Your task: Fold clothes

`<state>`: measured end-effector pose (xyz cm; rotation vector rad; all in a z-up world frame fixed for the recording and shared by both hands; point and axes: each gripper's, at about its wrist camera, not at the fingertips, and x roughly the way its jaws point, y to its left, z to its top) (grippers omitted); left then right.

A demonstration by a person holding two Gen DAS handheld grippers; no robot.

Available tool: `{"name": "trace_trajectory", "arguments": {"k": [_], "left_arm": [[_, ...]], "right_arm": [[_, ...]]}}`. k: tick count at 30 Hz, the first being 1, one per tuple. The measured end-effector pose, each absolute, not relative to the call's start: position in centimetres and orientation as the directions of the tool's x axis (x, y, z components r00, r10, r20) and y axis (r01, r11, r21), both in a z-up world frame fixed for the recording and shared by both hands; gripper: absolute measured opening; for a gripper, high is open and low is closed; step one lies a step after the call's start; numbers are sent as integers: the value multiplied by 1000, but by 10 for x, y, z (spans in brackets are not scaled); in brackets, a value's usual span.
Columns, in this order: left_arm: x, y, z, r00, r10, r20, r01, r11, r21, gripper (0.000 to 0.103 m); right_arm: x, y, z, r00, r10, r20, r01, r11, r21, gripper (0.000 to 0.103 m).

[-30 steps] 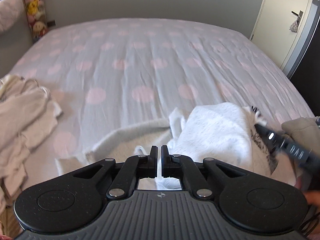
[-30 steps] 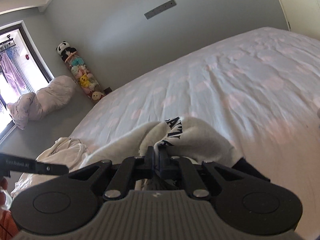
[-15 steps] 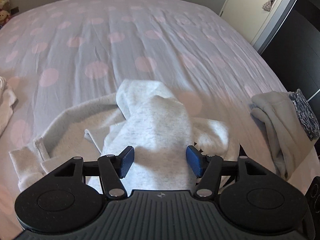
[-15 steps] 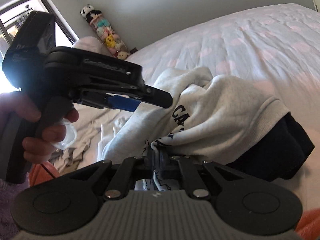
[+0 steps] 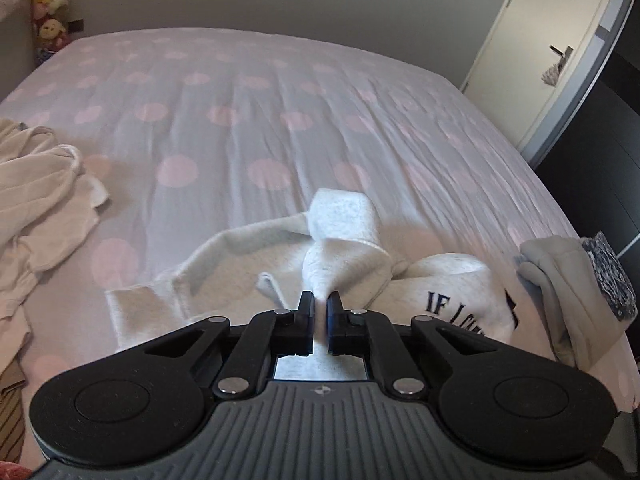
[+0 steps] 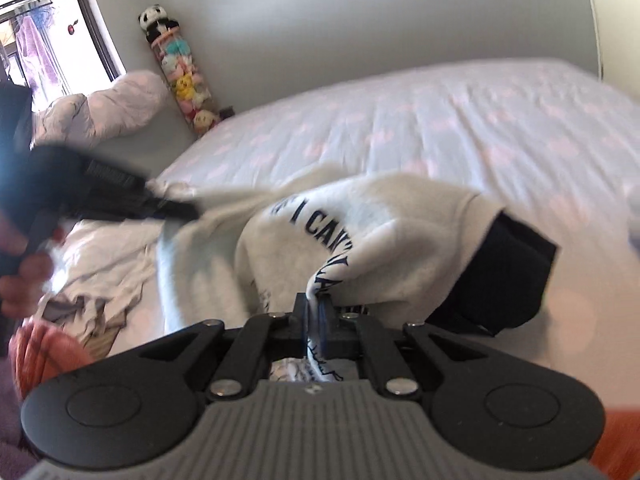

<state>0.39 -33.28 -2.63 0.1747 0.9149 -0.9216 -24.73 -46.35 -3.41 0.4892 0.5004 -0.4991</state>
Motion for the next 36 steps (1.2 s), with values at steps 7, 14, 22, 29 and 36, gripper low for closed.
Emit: {"name": "trace_trajectory", "arguments": {"k": [7,14,22,29,36], "left_arm": [[35,-250,31,531,-560,-636,625,765,-152,0],[54,-226,29,478,-547,-687,618,765,-180,1],[30,-273,-11,310,-564,-765,770,621,-146,31],[6,-326,-34,217,-552,-805,876,475,-89,53],[-11,-356,-42,195,-523,-830,921,388,-27,55]], "right_arm": [[-218,-457,17,825,-359,-436,492,836,242,6],[-181,-409,10,870,-57,-490,251,906,341,6],[-175,-352,-35,739,159,-654,115,927,356,6],[-205,-364,-36,736,85,-671,184,930,319,21],[-256,-379,-13,725,-41,-687,239,951,196,53]]}}
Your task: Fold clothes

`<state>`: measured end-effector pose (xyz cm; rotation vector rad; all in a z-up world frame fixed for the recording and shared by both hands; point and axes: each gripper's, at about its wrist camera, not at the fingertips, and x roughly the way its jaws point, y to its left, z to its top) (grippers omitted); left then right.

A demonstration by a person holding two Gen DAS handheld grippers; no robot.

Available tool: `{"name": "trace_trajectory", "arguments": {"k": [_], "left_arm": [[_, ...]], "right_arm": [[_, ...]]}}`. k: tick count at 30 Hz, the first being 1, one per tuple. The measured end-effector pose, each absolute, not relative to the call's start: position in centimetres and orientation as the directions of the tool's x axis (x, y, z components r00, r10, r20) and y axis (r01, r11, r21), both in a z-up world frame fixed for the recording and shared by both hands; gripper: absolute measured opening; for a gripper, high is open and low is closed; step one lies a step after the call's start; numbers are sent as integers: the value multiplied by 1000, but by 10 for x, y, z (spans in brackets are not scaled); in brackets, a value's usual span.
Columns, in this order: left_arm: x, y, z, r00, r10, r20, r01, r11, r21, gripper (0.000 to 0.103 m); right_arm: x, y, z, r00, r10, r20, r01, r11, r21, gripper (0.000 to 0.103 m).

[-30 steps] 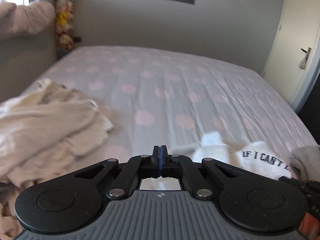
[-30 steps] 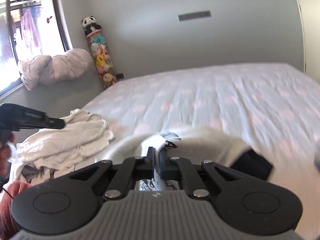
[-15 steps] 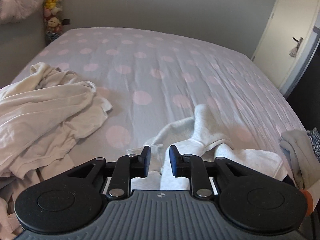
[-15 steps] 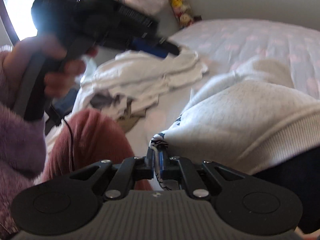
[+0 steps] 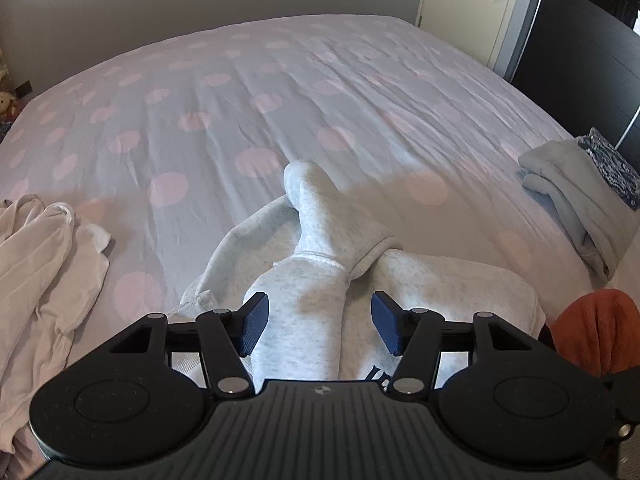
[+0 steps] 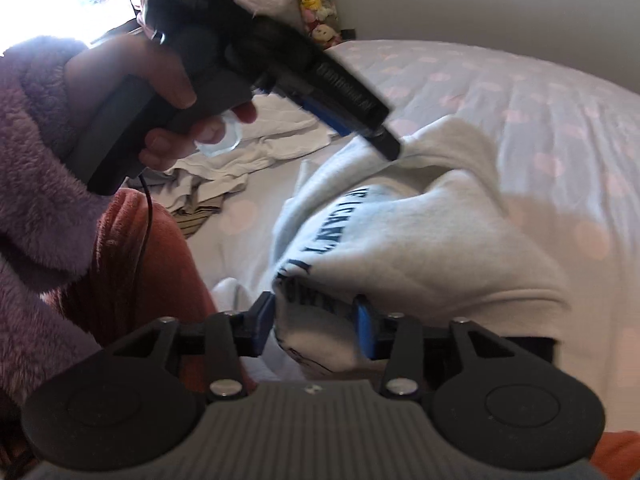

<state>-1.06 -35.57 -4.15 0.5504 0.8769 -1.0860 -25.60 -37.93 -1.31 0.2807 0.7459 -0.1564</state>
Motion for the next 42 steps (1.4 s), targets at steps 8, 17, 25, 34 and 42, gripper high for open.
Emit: {"name": "trace_trajectory", "arguments": {"k": [8,17,25,34,42], "left_arm": [[-31,-375,-59,257,-485,-836,951,279,131,57],[-8,-381,-65,241,-468,-850,922,383,50,20],[6,-358,-6,316,-586,-747,898,440,35,6],[2,-308,117,431,-750,-501,865,502,-8,6],[30,-260,132,556,-646,-523,772,634,37,6]], "right_arm": [[-310,-429,-3,613,-304,-729,467,884,24,78],[-298,-455,-38,619,-212,-756,500,849,172,26],[-302,-463,23,685,-429,-589,561,826,52,7],[-313,-486,177,677,-728,-109,718,686,-117,0],[-290,-491,197,785,-561,-263,561,824,-81,0]]}}
